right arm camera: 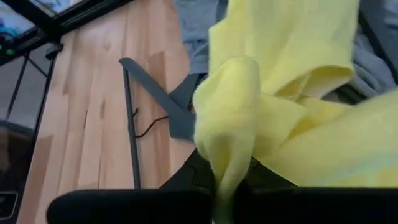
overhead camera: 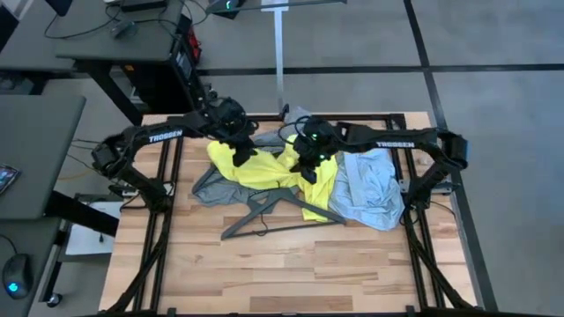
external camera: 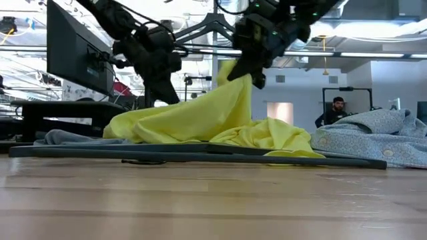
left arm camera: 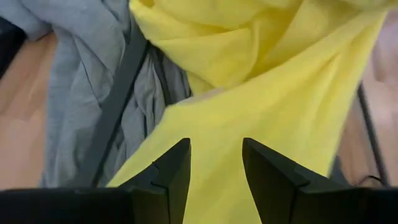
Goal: Hang clothes
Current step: Hang the yellow shirt on the bottom black hanger
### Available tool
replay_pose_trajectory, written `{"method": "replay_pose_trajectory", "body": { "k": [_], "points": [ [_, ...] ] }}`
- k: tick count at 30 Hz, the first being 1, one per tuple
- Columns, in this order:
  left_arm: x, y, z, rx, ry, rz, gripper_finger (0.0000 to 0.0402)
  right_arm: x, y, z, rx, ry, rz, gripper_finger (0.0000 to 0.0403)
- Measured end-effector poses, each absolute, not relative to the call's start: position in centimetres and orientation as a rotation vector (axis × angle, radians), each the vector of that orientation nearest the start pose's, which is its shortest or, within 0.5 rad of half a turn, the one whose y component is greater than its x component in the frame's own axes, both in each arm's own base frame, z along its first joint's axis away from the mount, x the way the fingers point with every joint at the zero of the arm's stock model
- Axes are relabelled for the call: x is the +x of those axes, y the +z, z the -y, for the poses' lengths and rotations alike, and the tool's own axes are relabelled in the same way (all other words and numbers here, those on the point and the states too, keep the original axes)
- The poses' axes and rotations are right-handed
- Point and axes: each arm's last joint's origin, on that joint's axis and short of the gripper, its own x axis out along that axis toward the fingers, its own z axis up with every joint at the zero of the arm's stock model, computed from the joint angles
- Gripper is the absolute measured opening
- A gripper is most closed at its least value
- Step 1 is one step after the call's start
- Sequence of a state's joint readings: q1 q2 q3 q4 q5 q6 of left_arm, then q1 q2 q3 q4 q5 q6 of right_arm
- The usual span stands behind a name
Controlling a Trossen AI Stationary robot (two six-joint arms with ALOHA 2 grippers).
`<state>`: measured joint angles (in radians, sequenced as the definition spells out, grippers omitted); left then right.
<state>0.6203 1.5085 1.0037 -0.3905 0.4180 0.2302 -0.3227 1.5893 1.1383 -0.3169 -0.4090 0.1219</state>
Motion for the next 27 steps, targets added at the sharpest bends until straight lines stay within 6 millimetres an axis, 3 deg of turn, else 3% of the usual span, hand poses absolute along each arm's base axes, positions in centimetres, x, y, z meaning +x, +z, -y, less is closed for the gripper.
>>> {"method": "replay_pose_trajectory", "body": {
  "k": [3,6,13,19,24,27],
  "points": [
    [26.7,22.8,-16.7,-0.167,0.139,-0.719,0.013,30.9,24.3,9.5,0.399,0.027,-0.727,0.0],
    [28.0,22.5,-17.1,-0.225,0.149,-0.698,0.013,29.1,23.6,9.1,0.412,0.022,-0.743,0.0],
    [33.6,21.1,-16.8,-0.247,0.005,-0.746,0.013,26.5,22.5,8.5,0.412,0.018,-0.715,0.0],
    [36.4,19.2,-15.7,-0.112,-0.097,-0.929,0.013,25.1,22.1,8.1,0.395,0.026,-0.713,0.0],
    [38.2,17.6,-15.2,-0.065,-0.05,-0.967,0.0127,24.6,21.8,7.9,0.388,0.029,-0.717,0.0],
    [38.4,17.9,-14.7,-0.053,-0.019,-1.016,0.0087,24.6,21.8,7.8,0.386,0.045,-0.715,0.0]
  ]
}}
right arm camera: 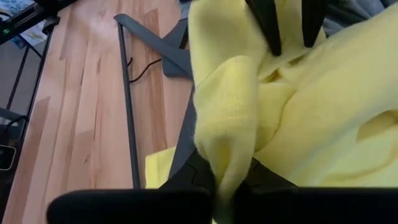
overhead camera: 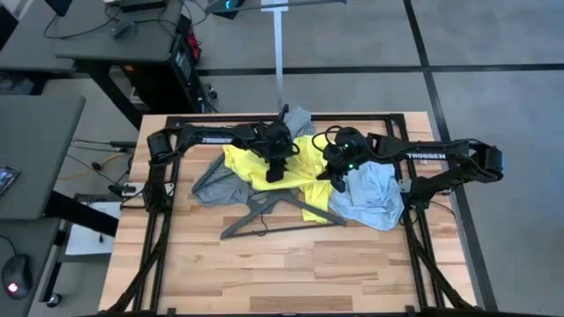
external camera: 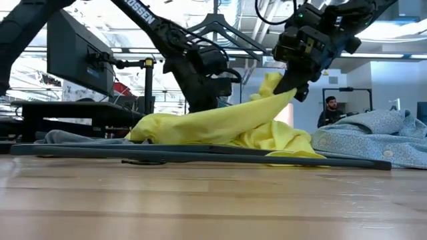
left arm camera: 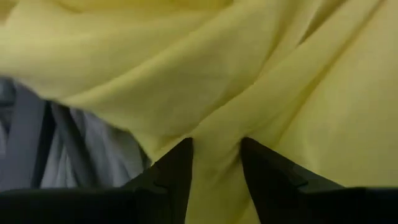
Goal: Hang clothes
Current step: Hang the yellow shirt on the bottom black hanger
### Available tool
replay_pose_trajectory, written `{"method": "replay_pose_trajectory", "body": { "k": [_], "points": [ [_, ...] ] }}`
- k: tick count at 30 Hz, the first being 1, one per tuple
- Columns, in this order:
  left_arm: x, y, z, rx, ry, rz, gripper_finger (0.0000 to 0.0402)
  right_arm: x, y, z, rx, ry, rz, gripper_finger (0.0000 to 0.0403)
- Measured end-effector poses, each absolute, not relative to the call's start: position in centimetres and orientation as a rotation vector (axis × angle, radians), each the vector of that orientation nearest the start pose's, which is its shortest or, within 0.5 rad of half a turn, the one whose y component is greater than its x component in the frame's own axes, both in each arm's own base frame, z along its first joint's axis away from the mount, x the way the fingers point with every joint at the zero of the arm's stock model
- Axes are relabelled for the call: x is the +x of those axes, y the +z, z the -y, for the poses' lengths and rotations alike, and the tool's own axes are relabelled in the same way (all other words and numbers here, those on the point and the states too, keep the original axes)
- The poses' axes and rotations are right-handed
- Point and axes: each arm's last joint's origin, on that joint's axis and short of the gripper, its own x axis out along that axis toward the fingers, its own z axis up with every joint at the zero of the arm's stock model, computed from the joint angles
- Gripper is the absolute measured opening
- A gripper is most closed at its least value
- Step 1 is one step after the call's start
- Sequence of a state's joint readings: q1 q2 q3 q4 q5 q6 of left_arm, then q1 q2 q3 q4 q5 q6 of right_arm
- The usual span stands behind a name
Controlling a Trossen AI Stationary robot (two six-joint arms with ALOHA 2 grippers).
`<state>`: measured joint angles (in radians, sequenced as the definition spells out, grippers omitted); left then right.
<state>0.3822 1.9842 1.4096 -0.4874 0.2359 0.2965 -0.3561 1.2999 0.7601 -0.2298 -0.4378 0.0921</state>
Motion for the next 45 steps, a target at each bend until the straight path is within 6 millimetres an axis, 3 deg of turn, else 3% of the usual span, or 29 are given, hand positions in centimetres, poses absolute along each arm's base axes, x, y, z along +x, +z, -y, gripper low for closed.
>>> {"method": "replay_pose_trajectory", "body": {
  "k": [3,8,12,15,20,27,32,37,41,45],
  "points": [
    [38.1,18.9,-13.9,-0.067,-0.035,-1.069,0.0018,24.5,21.7,7.8,0.357,0.067,-0.722,0.0],
    [37.4,22.2,-11.1,-0.065,0.019,-1.09,0.0002,24.2,21.7,8.6,0.301,0.072,-0.715,0.0],
    [36.3,25.9,-7.7,-0.064,0.08,-1.028,0.0001,24.0,21.5,9.5,0.258,0.058,-0.715,0.0],
    [35.6,27.3,-4.6,-0.072,0.107,-1.003,0.0,24.0,21.1,10.1,0.236,0.058,-0.722,0.0],
    [35.2,26.5,0.2,-0.122,0.135,-1.029,0.0,24.6,20.5,10.2,0.238,0.079,-0.716,0.0],
    [33.7,21.0,4.8,-0.327,0.181,-1.057,0.0,25.6,18.8,8.5,0.374,0.112,-0.811,0.0001],
    [33.6,20.5,5.0,-0.501,0.229,-1.048,0.0008,25.8,18.3,7.8,0.473,0.105,-0.873,0.0029],
    [34.7,22.6,3.3,-0.608,0.145,-1.027,0.005,25.8,20.8,8.1,0.461,0.132,-0.898,0.0093],
    [35.4,25.1,1.5,-0.568,0.135,-1.006,0.0081,25.6,22.8,8.0,0.385,0.167,-0.895,0.0146],
    [36.0,26.9,-0.3,-0.435,0.212,-0.924,0.0085,25.4,23.5,7.9,0.331,0.185,-0.868,0.0181]
  ]
}}
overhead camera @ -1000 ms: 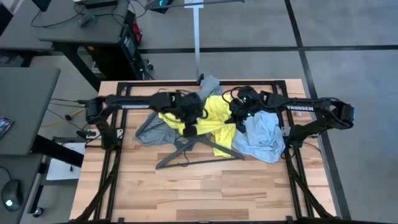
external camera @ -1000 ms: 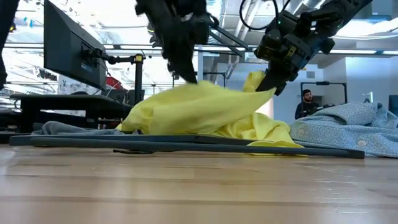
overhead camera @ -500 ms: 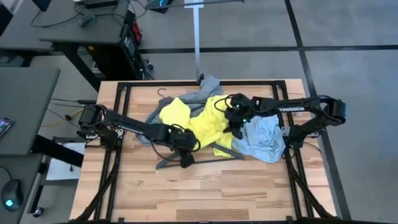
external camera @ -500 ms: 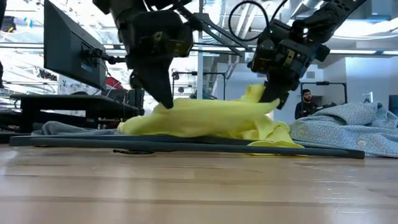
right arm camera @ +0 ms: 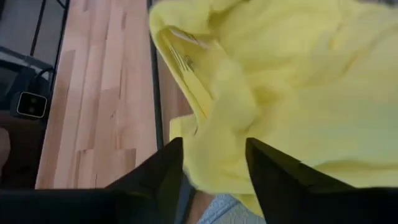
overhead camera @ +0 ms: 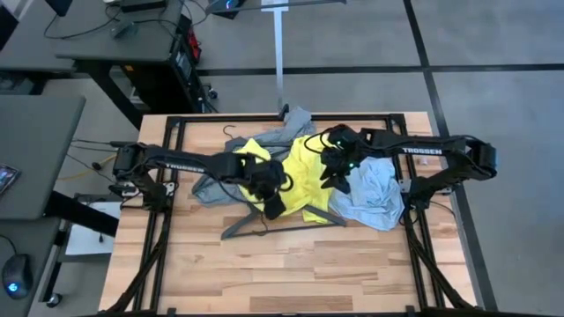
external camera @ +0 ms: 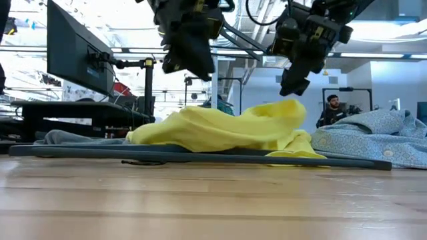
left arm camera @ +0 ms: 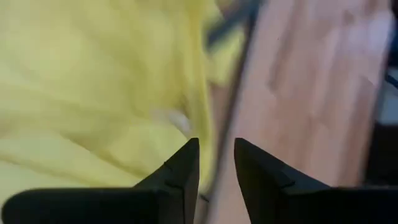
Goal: Hang clothes
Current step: Hang the yellow shirt on the bottom black hanger
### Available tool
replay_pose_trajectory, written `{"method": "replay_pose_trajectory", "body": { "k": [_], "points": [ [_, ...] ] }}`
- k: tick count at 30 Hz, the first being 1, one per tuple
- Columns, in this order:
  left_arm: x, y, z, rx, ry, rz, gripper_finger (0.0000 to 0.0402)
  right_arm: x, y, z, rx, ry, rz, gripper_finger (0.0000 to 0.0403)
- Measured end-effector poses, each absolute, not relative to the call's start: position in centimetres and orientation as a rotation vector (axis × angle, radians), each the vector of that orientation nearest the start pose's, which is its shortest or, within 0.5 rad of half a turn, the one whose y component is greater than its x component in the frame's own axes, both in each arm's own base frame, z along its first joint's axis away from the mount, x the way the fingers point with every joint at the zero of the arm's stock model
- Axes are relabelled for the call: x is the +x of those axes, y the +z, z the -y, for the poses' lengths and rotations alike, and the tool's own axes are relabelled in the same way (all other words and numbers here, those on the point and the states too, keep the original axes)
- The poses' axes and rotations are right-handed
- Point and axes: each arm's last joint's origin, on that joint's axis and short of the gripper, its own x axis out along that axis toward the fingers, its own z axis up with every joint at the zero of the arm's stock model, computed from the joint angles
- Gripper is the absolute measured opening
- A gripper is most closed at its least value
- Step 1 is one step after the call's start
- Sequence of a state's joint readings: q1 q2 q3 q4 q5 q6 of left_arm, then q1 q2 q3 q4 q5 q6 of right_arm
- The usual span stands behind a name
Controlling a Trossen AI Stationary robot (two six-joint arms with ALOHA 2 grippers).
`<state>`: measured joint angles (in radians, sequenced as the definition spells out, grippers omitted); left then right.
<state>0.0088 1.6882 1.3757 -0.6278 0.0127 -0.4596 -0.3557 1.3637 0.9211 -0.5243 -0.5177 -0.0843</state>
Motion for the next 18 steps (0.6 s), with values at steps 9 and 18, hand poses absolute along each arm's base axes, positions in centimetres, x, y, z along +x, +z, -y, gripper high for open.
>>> {"method": "replay_pose_trajectory", "body": {
  "k": [9,18],
  "points": [
    [37.8,22.5,-1.5,-0.379,0.276,-0.958,0.0085,24.8,21.7,7.8,0.284,0.162,-0.91,0.0186],
    [40.0,19.3,-0.6,-0.367,0.234,-0.933,0.0084,24.9,20.7,7.4,0.258,0.176,-0.876,0.018]
  ]
}}
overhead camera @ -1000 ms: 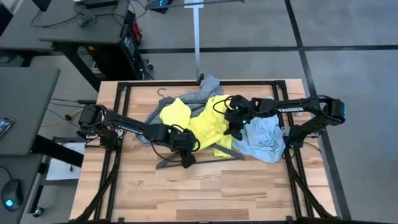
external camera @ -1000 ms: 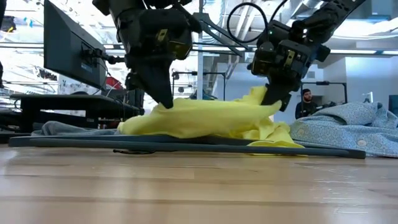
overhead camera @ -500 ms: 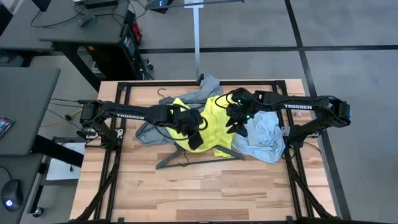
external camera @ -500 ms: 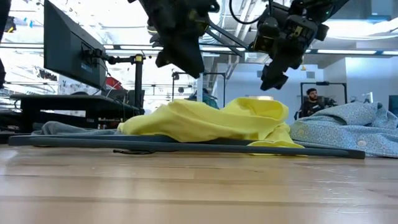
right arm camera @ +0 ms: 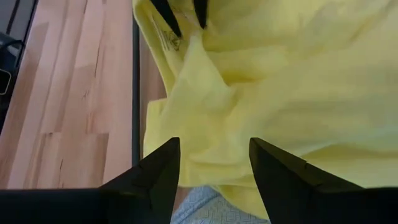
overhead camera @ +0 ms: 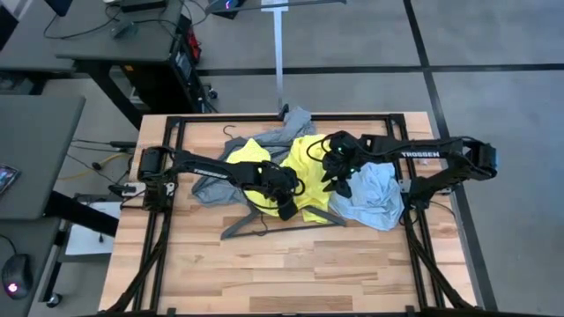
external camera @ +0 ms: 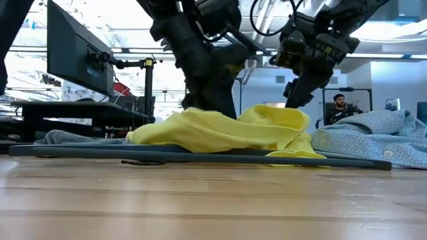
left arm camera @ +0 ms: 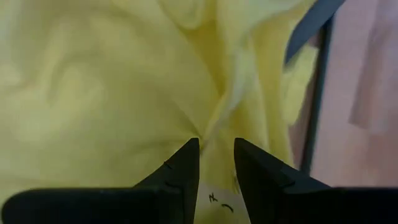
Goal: Hang clothes
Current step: Hang the yellow shirt on the bottom black hanger
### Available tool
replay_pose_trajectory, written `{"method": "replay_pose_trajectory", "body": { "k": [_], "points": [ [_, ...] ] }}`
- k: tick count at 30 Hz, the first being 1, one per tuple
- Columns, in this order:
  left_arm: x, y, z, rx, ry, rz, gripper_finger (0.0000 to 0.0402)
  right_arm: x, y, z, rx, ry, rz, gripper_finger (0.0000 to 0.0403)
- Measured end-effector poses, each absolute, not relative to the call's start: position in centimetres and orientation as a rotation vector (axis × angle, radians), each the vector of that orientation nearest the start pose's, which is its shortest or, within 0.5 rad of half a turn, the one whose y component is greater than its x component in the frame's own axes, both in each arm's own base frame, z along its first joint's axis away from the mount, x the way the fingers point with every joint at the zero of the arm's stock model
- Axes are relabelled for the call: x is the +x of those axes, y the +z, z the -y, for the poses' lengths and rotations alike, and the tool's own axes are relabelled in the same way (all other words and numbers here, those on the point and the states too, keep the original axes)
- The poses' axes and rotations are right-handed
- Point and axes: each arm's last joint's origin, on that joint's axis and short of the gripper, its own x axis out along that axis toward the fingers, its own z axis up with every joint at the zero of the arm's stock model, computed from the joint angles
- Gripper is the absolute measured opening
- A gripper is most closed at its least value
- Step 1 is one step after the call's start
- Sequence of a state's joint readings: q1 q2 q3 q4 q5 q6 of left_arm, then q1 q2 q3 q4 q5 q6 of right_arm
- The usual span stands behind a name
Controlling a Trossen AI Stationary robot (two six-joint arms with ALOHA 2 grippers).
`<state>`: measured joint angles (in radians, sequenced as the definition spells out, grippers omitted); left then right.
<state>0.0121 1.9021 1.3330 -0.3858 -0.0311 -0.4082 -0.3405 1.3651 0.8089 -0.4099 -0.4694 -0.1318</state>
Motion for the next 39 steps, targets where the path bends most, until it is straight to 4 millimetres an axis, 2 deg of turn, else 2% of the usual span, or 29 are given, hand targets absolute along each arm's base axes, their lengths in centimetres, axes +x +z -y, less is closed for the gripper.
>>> {"method": "replay_pose_trajectory", "body": {
  "k": [8,13,16,22,25,27,30,32,35,39],
  "points": [
    [40.6,19.1,-2.0,-0.319,0.274,-0.878,0.0084,24.9,20.7,7.4,0.289,0.161,-0.872,0.0179],
    [41.2,18.8,-1.8,-0.279,0.082,-0.864,0.0084,25.0,20.7,7.3,0.312,0.155,-0.876,0.0179],
    [41.4,19.0,-1.6,-0.261,0.03,-0.835,0.0084,25.0,20.7,7.0,0.323,0.156,-0.881,0.0179],
    [41.4,19.1,-2.3,-0.179,0.141,-0.823,0.0084,25.2,20.7,6.4,0.311,0.181,-0.884,0.0179],
    [41.4,19.1,-2.8,-0.159,0.126,-0.822,0.0082,25.3,20.7,6.0,0.307,0.192,-0.886,0.0179],
    [41.4,19.1,-2.9,-0.149,0.127,-0.824,0.0069,25.3,20.7,5.9,0.304,0.199,-0.888,0.0179],
    [41.5,19.3,-3.2,-0.139,0.153,-0.817,0.0019,25.4,20.7,5.6,0.312,0.202,-0.885,0.0179],
    [41.6,20.0,-3.5,-0.14,0.161,-0.817,0.0008,25.6,20.8,5.5,0.326,0.197,-0.874,0.0179],
    [42.2,22.2,-4.0,-0.121,0.169,-0.781,0.0001,25.9,21.4,5.6,0.325,0.173,-0.849,0.0179],
    [42.6,24.4,-4.1,-0.067,0.152,-0.791,0.0,26.5,22.4,6.0,0.28,0.058,-0.816,0.0179]
  ]
}}
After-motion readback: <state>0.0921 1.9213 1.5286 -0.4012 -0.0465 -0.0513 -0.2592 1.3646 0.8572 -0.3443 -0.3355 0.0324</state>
